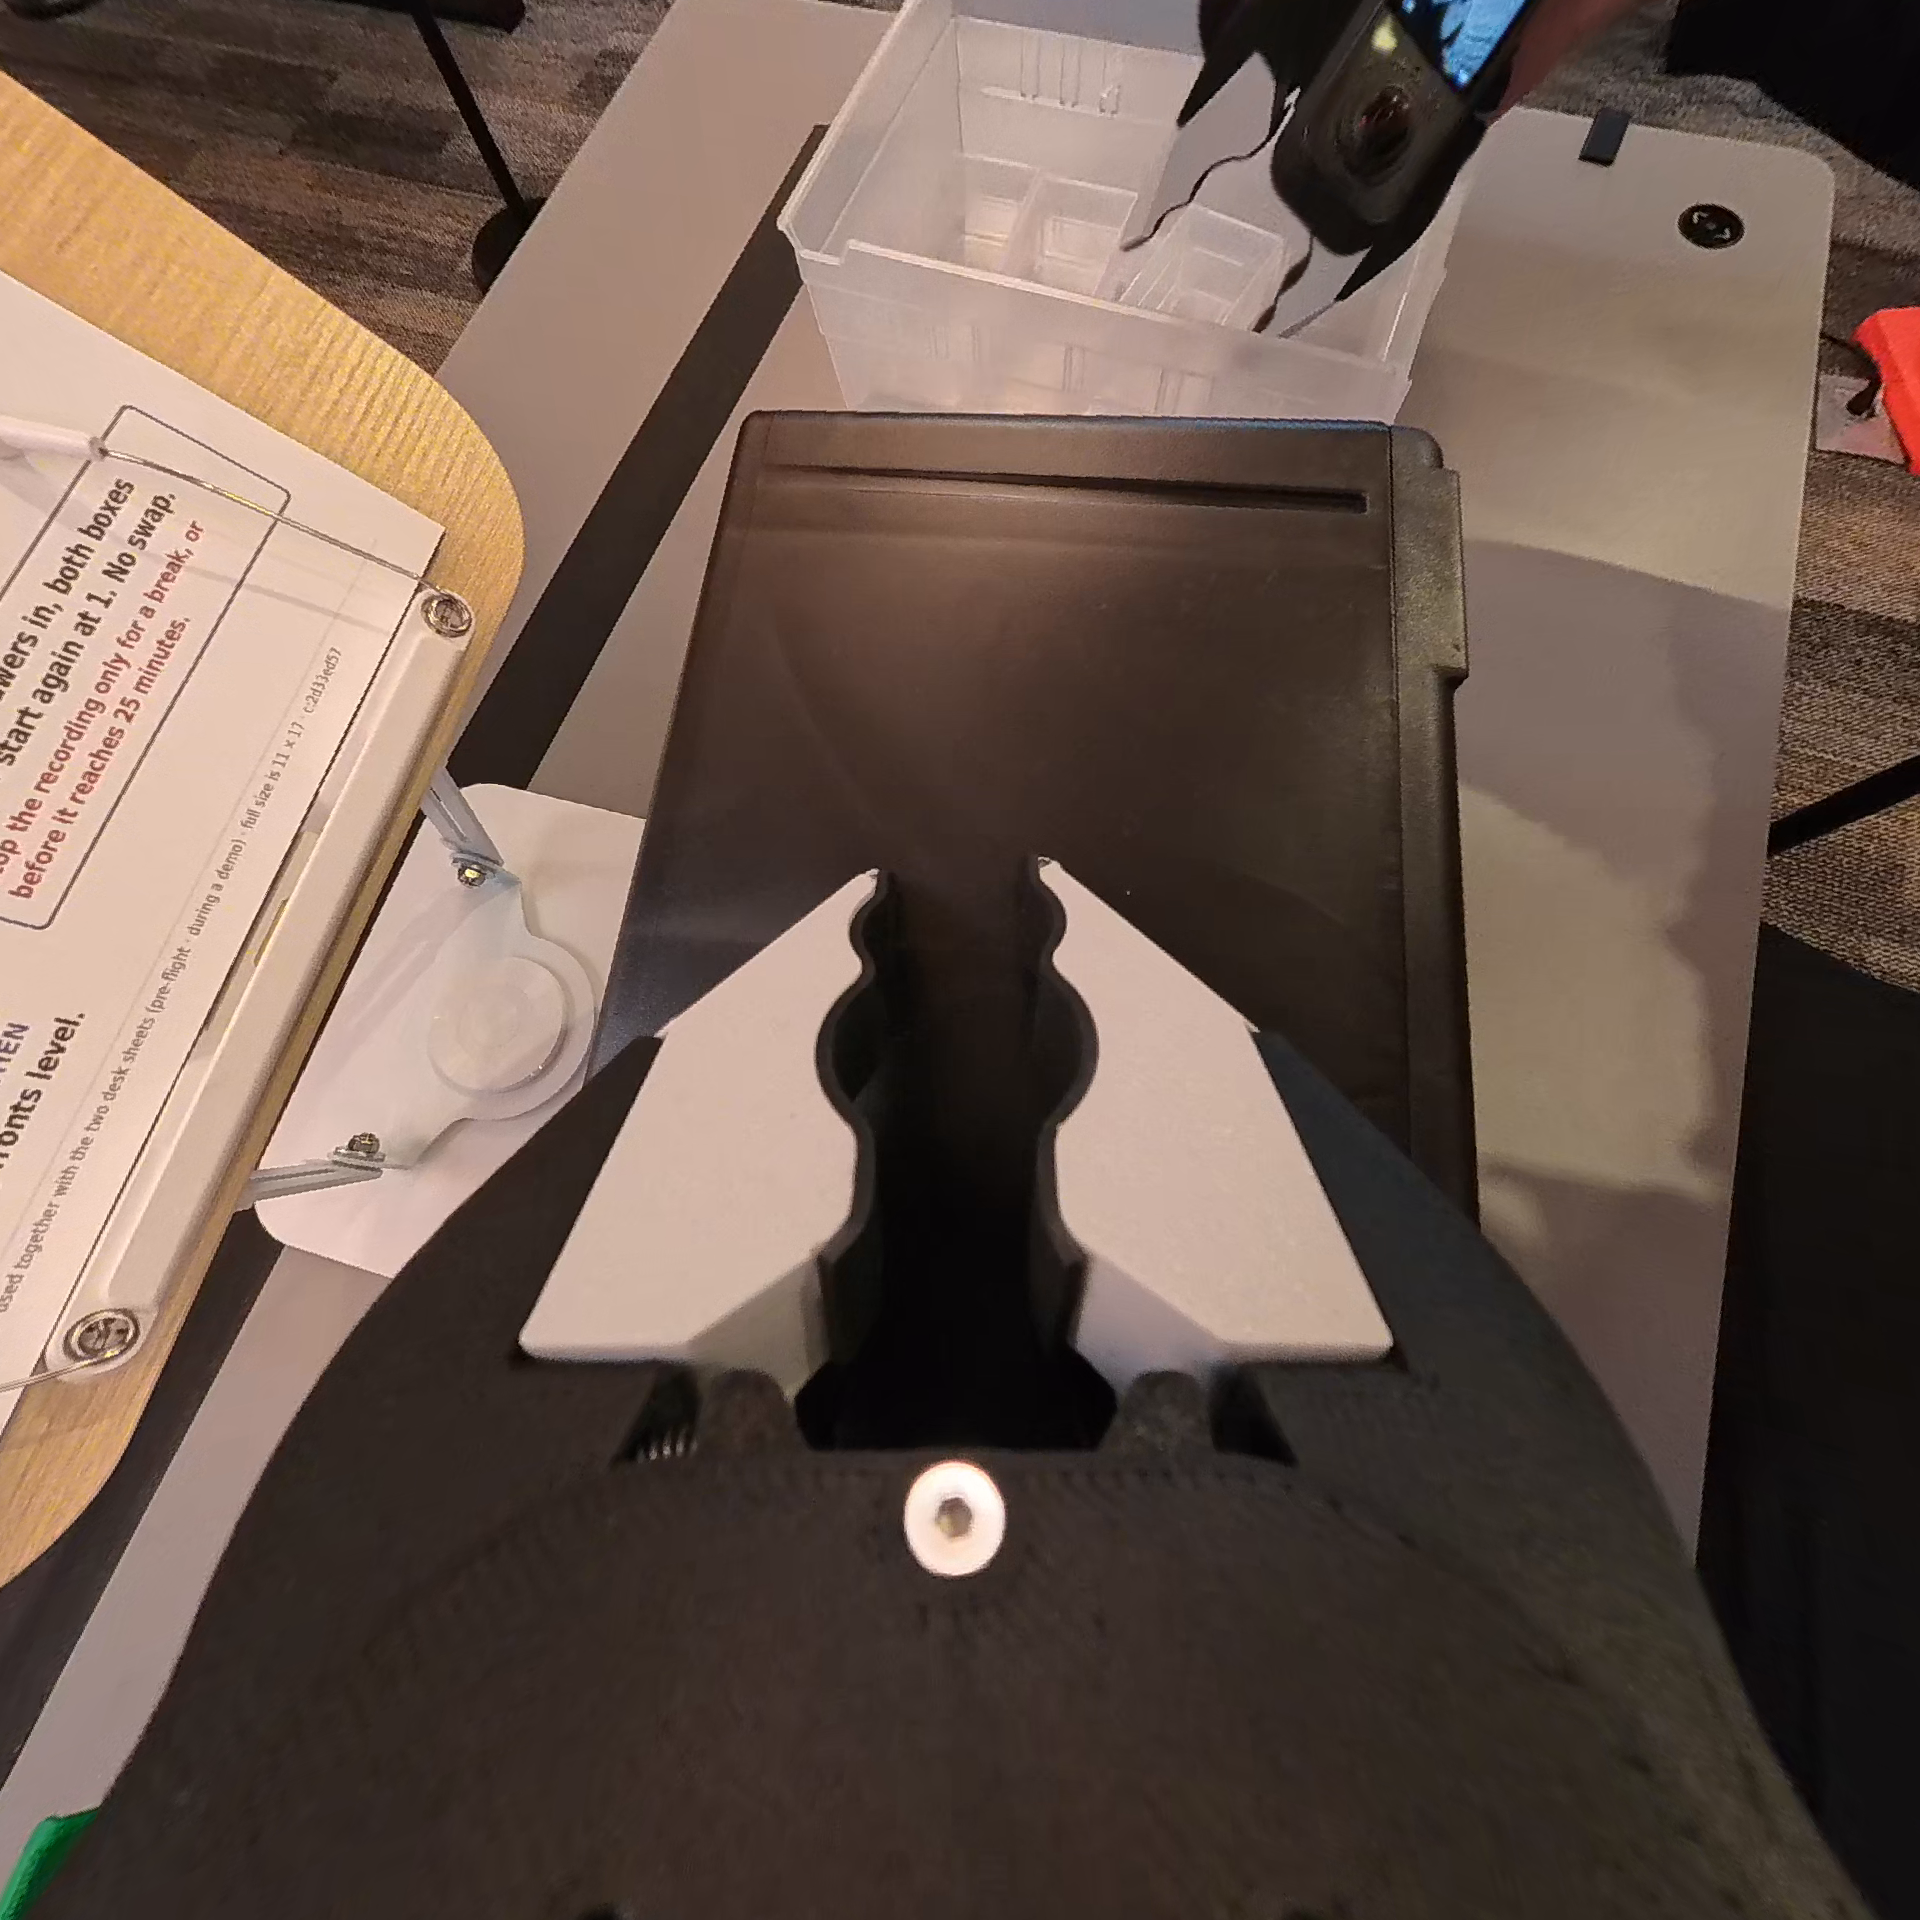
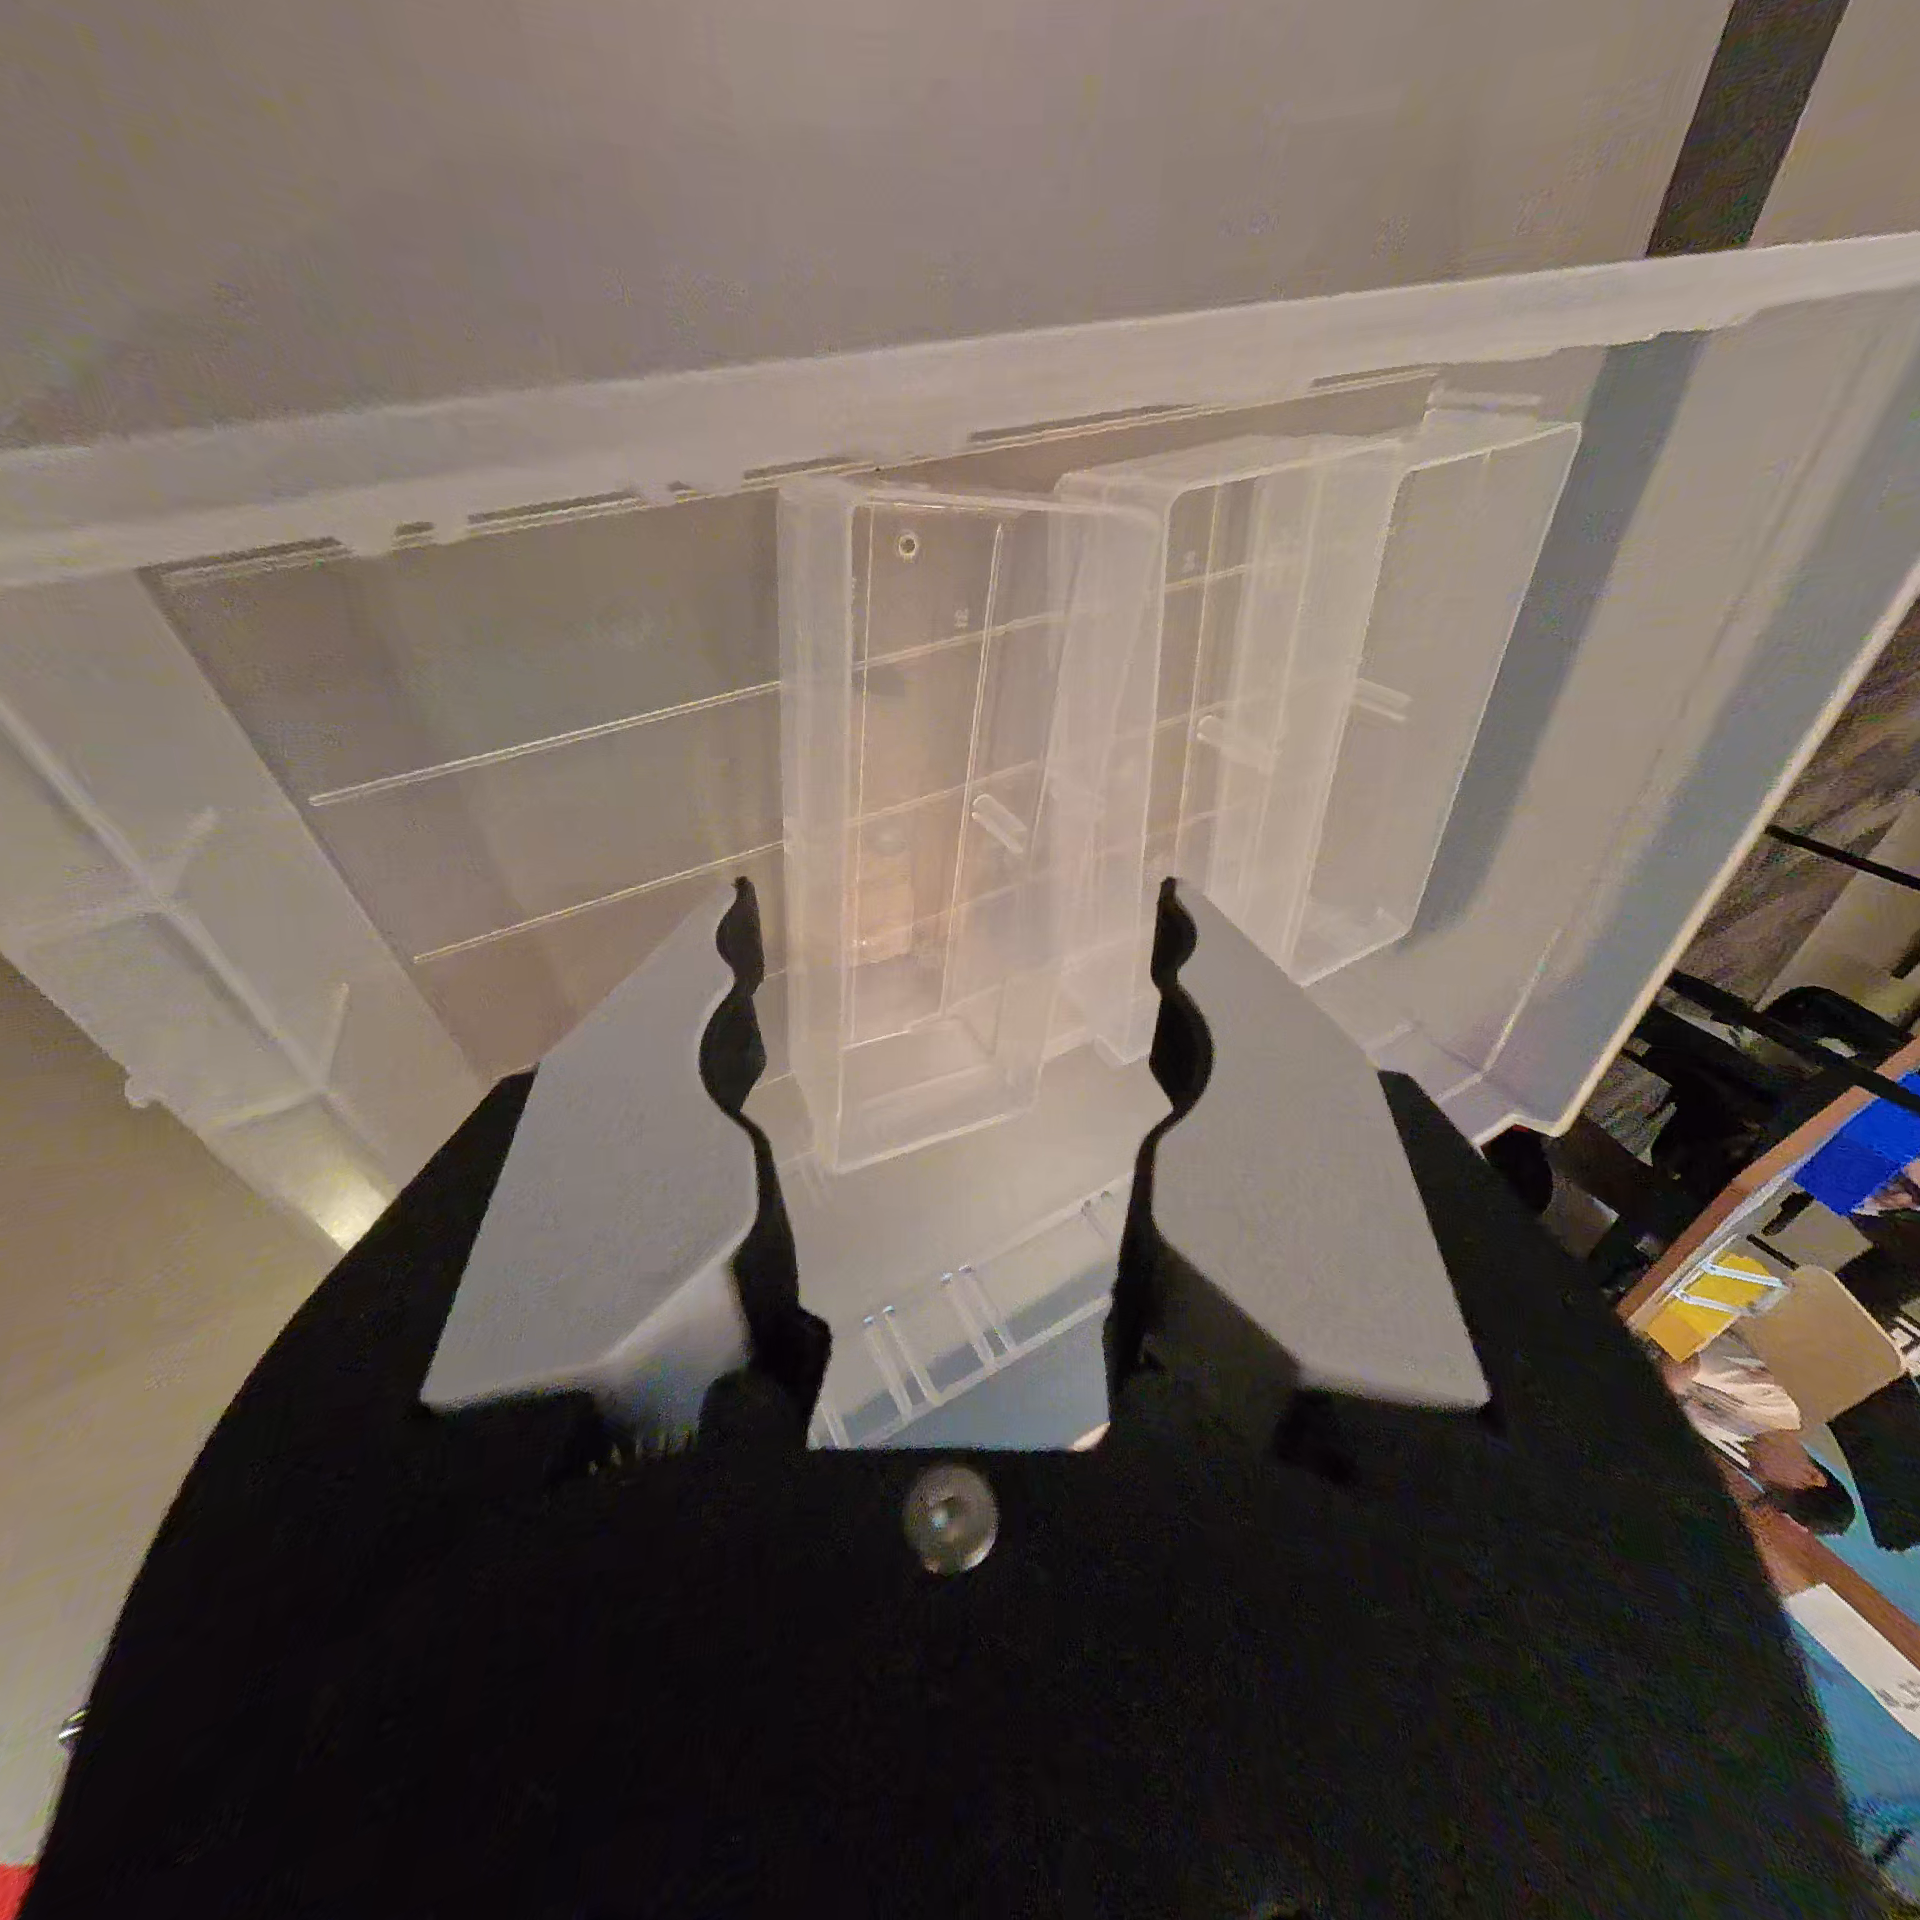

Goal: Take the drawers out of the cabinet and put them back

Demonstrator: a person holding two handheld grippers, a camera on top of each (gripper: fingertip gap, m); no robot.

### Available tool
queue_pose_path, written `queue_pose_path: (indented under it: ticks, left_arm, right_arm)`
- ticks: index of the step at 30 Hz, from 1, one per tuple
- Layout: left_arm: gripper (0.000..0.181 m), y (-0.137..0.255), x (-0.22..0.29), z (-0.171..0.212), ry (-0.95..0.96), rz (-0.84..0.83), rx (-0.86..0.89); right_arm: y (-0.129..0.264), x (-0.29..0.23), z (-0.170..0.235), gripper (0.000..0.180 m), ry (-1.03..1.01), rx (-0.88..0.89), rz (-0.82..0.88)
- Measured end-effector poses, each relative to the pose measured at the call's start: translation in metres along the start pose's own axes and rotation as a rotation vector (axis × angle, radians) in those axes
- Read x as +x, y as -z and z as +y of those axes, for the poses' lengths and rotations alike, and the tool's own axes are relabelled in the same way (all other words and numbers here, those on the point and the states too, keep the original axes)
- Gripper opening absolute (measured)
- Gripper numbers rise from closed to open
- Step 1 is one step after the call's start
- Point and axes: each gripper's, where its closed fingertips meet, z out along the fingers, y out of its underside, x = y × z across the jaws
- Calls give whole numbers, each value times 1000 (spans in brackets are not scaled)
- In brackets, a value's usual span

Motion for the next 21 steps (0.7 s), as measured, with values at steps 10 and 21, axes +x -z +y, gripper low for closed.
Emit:
queue_pose_path:
  ticks: [10,21]
  left_arm:
    - [24,0,0,0,-1,-1,0]
    - [24,0,0,0,-3,-1,1]
  right_arm:
    - [-12,30,18,79,-71,-97,211]
    - [197,-29,-135,53,54,475,567]
